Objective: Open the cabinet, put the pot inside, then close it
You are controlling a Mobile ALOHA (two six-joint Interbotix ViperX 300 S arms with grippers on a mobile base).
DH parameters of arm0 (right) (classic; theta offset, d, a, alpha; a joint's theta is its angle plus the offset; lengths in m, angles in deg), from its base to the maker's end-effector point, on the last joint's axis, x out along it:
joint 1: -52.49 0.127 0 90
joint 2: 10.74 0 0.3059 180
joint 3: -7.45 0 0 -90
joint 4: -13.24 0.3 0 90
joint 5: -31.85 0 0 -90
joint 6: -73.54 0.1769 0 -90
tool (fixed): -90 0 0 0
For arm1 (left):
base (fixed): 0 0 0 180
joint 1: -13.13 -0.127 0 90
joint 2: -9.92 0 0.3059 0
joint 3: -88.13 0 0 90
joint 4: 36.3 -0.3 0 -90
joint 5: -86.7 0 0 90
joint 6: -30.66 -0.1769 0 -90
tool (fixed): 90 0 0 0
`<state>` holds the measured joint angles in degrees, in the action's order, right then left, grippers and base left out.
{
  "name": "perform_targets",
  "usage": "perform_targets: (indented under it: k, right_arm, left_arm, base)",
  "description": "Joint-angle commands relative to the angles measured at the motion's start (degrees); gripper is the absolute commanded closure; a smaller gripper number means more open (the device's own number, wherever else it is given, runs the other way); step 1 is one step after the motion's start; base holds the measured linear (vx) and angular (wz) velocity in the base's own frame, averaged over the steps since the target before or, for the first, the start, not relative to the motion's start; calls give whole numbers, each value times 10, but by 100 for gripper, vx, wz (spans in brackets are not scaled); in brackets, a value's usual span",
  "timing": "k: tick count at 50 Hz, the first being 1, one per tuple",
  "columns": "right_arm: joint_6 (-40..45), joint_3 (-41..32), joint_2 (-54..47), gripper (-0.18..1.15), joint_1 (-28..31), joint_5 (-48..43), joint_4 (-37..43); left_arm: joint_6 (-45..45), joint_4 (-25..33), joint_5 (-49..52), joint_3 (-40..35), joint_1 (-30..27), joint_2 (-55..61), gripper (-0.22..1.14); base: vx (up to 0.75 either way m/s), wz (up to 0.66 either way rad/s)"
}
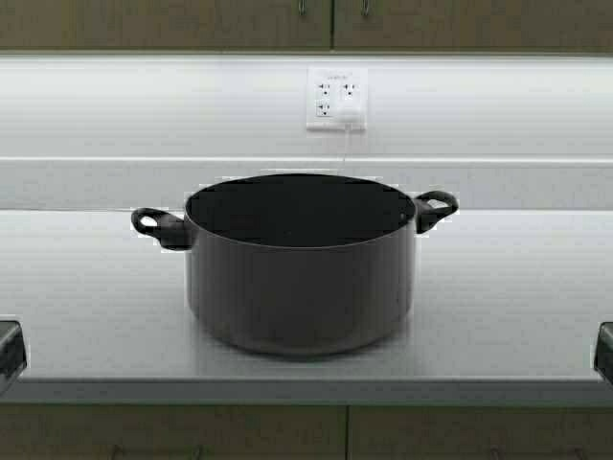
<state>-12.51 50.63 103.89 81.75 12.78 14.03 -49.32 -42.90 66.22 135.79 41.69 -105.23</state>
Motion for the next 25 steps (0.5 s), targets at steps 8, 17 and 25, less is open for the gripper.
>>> perform_targets:
  k: [8, 17, 25]
  right_arm:
    - [-38, -104, -158, -5, 18, -137, 22]
    - [-156, -184, -247, -5, 50, -156, 159]
    - [-316, -259, -312, -5, 83, -187, 327]
  left_arm:
    - [-82, 31, -120, -127, 56, 192, -10]
    - [-164, 161, -185, -205, 98, 294, -10]
    - [-261, 288, -262, -285, 127, 382, -10]
  base:
    - [0, 0]
    - [0, 0]
    - [0, 0]
